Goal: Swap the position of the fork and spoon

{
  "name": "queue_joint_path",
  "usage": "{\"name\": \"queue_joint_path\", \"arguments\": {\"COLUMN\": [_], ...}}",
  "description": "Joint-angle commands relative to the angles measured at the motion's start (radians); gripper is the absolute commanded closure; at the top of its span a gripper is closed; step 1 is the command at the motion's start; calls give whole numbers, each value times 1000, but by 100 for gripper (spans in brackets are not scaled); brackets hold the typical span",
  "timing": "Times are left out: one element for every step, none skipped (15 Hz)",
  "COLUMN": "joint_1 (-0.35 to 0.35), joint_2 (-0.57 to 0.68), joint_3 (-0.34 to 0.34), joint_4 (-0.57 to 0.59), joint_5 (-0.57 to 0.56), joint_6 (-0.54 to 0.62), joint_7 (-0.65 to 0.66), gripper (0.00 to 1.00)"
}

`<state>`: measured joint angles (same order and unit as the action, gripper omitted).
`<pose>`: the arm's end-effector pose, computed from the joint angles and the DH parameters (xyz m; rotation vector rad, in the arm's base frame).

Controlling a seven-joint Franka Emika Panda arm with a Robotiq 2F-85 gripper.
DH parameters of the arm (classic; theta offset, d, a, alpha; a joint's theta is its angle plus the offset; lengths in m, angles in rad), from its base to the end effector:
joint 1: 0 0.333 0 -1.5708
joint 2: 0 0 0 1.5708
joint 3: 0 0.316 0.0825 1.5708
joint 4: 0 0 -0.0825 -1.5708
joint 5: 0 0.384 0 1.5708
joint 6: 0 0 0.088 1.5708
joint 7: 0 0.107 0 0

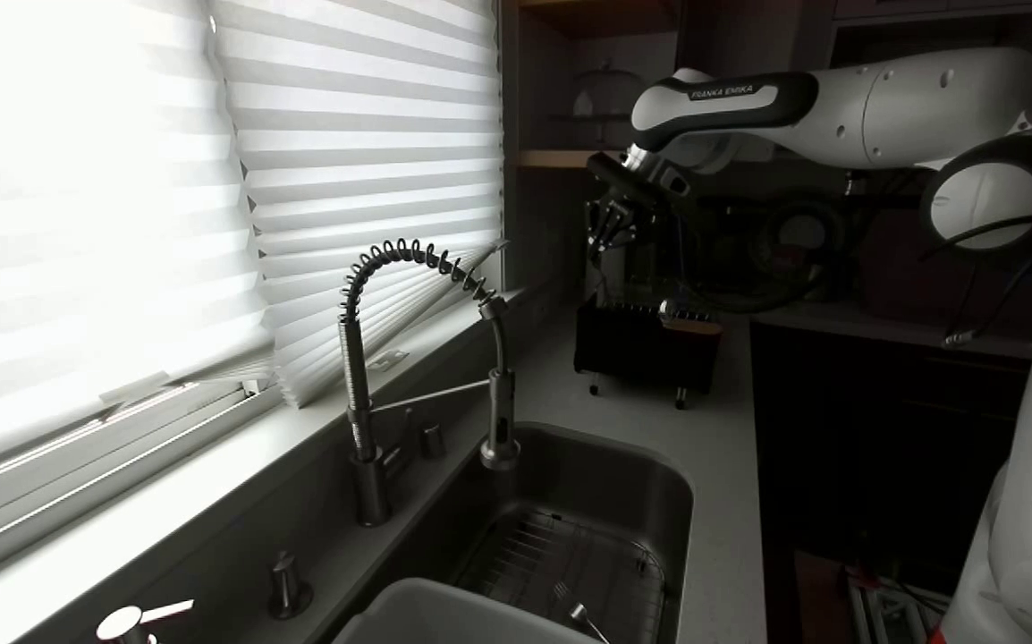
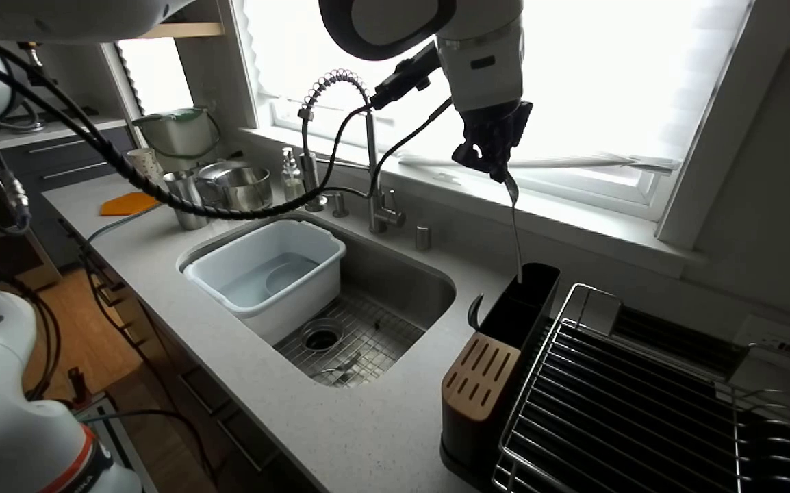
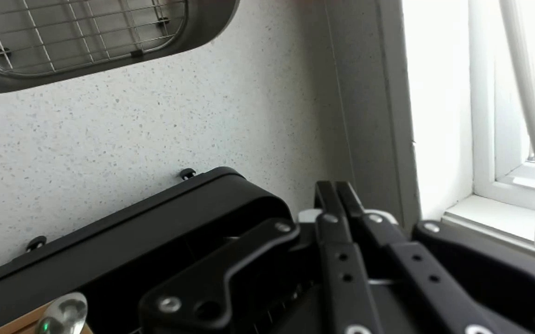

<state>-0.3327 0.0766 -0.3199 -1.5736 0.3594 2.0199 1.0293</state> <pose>0.5062 -0.3514 0.6311 -1.7215 2.1083 -0.4204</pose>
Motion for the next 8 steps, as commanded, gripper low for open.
{"name": "queue_joint_path", "arguments": {"joint_1": [-14, -16, -20, -22, -26, -29, -31, -34], "joint_2": [21, 27, 36, 43, 52, 59, 66, 74], "joint_3": [-5, -5, -6, -5, -5, -5, -4, -5], "joint_4": [-11, -9, -6, -4, -3, -2, -1, 0], "joint_5": [59, 65, 77, 91, 108, 118, 126, 133], "joint_6": [45, 47, 46, 44, 39, 36, 34, 36], "joint_7": [-66, -73, -83, -96, -110, -121, -125, -132], "gripper": [99, 99, 99, 99, 99, 94, 71, 69]}}
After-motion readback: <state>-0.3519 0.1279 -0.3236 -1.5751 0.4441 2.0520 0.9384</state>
